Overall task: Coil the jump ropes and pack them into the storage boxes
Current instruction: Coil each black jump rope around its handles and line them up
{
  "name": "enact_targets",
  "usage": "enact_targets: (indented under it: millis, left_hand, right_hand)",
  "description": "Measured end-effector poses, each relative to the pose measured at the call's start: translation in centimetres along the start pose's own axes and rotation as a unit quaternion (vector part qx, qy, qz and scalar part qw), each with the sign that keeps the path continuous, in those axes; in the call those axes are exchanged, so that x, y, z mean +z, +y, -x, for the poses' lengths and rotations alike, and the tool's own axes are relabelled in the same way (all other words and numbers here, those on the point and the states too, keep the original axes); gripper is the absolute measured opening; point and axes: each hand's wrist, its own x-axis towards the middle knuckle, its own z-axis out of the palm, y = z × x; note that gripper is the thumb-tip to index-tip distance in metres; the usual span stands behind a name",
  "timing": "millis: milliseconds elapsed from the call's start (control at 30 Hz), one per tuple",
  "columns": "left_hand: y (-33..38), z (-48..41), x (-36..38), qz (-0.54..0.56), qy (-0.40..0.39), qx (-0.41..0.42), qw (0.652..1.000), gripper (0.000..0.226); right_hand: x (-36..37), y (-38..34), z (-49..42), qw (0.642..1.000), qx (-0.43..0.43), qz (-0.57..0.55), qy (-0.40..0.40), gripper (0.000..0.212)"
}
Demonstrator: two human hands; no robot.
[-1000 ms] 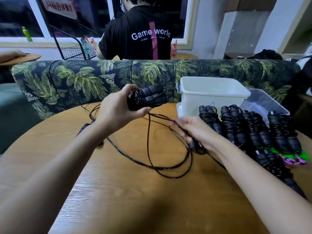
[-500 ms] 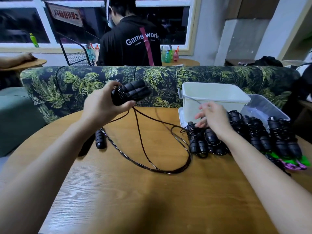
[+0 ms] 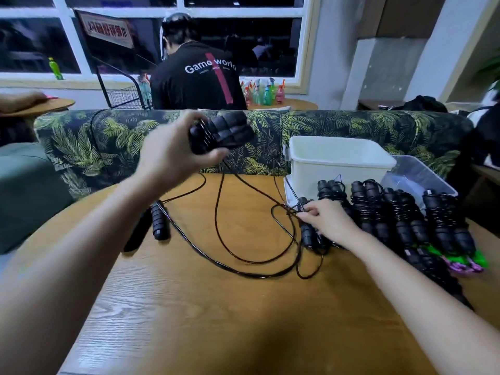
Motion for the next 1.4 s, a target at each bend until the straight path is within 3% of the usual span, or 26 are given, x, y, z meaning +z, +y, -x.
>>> enact_targets:
  millis: [33,167,233,300,400,500,767,867,967,1033,1133,1200,1300,1400]
  left_hand:
    - [0.2,0.6,0.9,0.002,-0.011,0.003,1.0,0.068]
    - [0.4,1.9,3.2,-0.001,-0.028,0.018,0.999,0.063]
    - [0.6,2.1,3.6,0.013,-0.029,0.032,0.999,0.064]
    - [1.1,2.4,4.0,0.031,-0.032,0.052,0.998,0.066]
    - [2.2,3.0,4.3,0.072,-0.029,0.076,0.994,0.07]
    - [2.4,3.6,4.0,0.124,-0.029,0.085,0.988,0.07]
    - [1.1,6.8,3.6,0.232,-0.032,0.101,0.967,0.066]
    - [1.0,7.7,4.0,0.257,-0.041,0.107,0.959,0.065]
    - [1.3,8.4,4.0,0.258,-0.064,0.14,0.954,0.067]
    - [2.1,9.1,4.1,0.212,-0.101,0.191,0.953,0.075]
    - [3.8,10.4,5.9,0.074,-0.159,0.293,0.94,0.092]
    - [4.6,11.3,7.4,-0.018,-0.149,0.32,0.936,0.099]
    - [4.7,11.7,8.5,-0.077,-0.093,0.27,0.955,0.093]
    - [4.2,11.5,8.9,-0.123,-0.089,0.212,0.966,0.088]
  right_hand:
    - [0.5,0.0,0.3,1.0,0.002,0.004,0.0,0.013]
    - [0.4,-1.4,0.6,0.992,-0.063,0.075,0.076,0.039]
    - [-0.1,-3.5,1.2,0.983,-0.154,-0.014,0.102,0.037]
    - [-0.4,-6.0,1.9,0.968,-0.203,-0.136,0.058,0.037]
    - [0.4,-8.9,3.0,0.939,-0.206,-0.259,-0.092,0.022]
    - [1.8,-8.9,3.5,0.908,-0.242,-0.321,-0.118,0.019]
    - [-0.5,-3.8,3.7,0.916,-0.254,-0.227,-0.212,0.042]
    - [-1.8,-1.7,3.1,0.911,-0.213,-0.202,-0.29,0.053]
    - [-2.3,-0.5,2.8,0.907,-0.153,-0.197,-0.339,0.045]
    - [-2.2,-0.9,2.2,0.926,-0.113,-0.206,-0.295,0.034]
    - [-2.4,-2.9,0.5,0.957,-0.091,-0.13,-0.243,0.036]
    - [-2.4,-4.7,-0.1,0.966,-0.1,-0.096,-0.219,0.035]
    - [-2.2,-6.8,0.2,0.982,-0.11,-0.088,-0.127,0.033]
    - [-1.6,-7.8,2.2,0.991,-0.125,-0.035,-0.043,0.035]
